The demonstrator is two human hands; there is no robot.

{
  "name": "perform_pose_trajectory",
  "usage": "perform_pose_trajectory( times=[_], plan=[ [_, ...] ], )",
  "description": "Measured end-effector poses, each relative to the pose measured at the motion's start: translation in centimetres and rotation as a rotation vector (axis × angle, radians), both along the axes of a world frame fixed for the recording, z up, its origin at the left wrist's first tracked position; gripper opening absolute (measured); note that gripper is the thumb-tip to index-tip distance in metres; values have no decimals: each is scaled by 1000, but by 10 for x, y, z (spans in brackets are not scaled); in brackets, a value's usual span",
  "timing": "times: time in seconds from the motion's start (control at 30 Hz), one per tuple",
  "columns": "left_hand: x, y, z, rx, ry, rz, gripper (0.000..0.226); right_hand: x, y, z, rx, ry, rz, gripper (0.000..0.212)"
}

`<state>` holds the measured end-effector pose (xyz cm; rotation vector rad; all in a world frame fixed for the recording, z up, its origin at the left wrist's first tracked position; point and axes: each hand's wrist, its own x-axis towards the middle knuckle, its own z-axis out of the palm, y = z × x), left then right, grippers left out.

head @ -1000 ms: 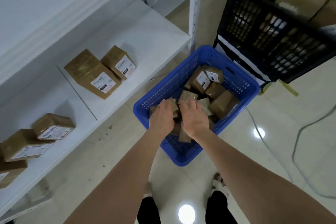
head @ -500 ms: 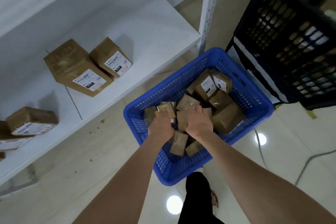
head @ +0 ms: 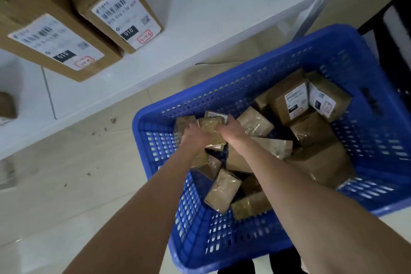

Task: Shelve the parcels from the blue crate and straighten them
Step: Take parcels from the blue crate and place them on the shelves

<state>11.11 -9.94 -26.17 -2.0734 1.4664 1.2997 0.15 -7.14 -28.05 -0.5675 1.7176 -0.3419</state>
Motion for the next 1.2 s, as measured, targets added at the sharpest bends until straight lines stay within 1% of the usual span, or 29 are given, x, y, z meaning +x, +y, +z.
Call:
perform_pose_trajectory(
  times=[0.1,0.13,0.23,0.27,0.3,0.37,0.4,0.43,0.6,0.67,0.73,0.8,0.83,0.87,0.97,1.03,1.1,1.2],
  plan=[
    [1,0,-26,59,20,142,72,4,-10,-22,54,-66,-54,76],
    [0,1,-30,70,51,185,66,5,-13,-21,77,-87,-67,77],
    [-3,7,-25,68,156,304,27,5,-13,-23,105,-134,-127,75],
    [-3,10,-18,56,188,349,23,4,-10,-18,82,-150,-153,74],
    [-2,13,-9,37,217,392,24,3,-7,-12,60,-172,-194,73],
    [1,19,12,1,263,448,45,1,0,11,36,-200,-286,64],
    [3,24,25,-12,274,452,51,-2,2,28,40,-210,-318,60],
    [4,27,40,-26,275,459,49,-4,5,46,51,-221,-347,59],
    [4,37,144,-105,302,501,19,-12,18,140,88,-284,-406,61],
    [5,38,189,-122,300,480,13,-11,22,179,90,-299,-417,72],
    [7,38,232,-183,299,433,10,-7,21,221,80,-318,-411,97],
    [8,39,274,-242,299,376,16,-5,20,256,73,-345,-405,127],
    [8,41,295,-263,305,352,21,-5,20,278,78,-374,-410,131],
    [8,42,317,-289,310,326,24,-3,19,301,68,-396,-414,125],
    [6,45,382,-398,316,250,25,0,20,364,1,-416,-429,80],
    [6,47,423,-453,325,238,23,-1,21,398,-17,-436,-416,70],
    [11,48,461,-549,324,291,24,-5,23,435,-43,-496,-428,56],
    [27,46,513,-696,283,431,31,-15,28,486,-73,-593,-362,25]
  ],
)
